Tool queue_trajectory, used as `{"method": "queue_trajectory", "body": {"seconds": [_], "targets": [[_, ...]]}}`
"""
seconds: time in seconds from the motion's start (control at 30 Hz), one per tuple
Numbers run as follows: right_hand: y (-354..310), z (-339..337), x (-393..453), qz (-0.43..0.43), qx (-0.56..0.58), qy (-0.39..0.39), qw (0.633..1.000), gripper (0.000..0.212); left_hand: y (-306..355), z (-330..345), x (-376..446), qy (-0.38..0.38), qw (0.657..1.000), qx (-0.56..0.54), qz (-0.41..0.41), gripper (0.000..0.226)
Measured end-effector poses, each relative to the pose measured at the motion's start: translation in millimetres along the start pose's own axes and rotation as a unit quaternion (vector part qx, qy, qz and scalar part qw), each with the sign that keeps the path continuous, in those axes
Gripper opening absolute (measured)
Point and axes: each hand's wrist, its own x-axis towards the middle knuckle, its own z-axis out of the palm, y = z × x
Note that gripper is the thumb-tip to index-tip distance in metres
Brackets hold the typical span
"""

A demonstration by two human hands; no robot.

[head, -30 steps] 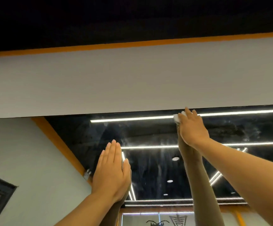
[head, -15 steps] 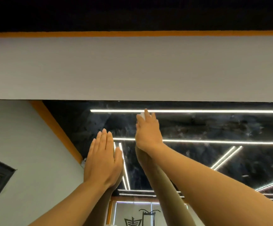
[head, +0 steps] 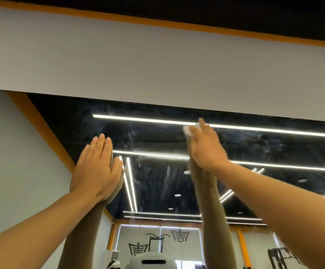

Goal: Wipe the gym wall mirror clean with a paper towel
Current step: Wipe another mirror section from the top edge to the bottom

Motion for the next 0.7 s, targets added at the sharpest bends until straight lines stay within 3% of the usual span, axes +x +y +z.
{"method": "queue_trajectory", "body": {"seconds": [0.17, 0.37, 0.47, 0.57, 0.7], "targets": [[89, -34, -18, 0.136, -0.021, 0.06, 0.989, 0.04, 0, 0, -1, 0.003, 1.0, 0.002, 0.002, 0.079], [74, -21, -11, 0.195, -0.024, 0.089, 0.977, 0.038, 3, 3, -3, 0.015, 1.0, 0.011, 0.006, 0.081], [27, -8, -5, 0.159, 0.023, 0.101, 0.982, 0.028, 2, 4, -3, 0.016, 1.0, 0.01, 0.007, 0.092], [-29, 11, -1, 0.06, 0.035, 0.089, 0.994, 0.022, 3, 4, -4, 0.013, 1.0, 0.007, 0.004, 0.087], [-89, 35, -11, -0.076, 0.053, 0.011, 0.996, 0.032, 1, 4, -4, 0.021, 1.0, -0.006, 0.017, 0.088]]}}
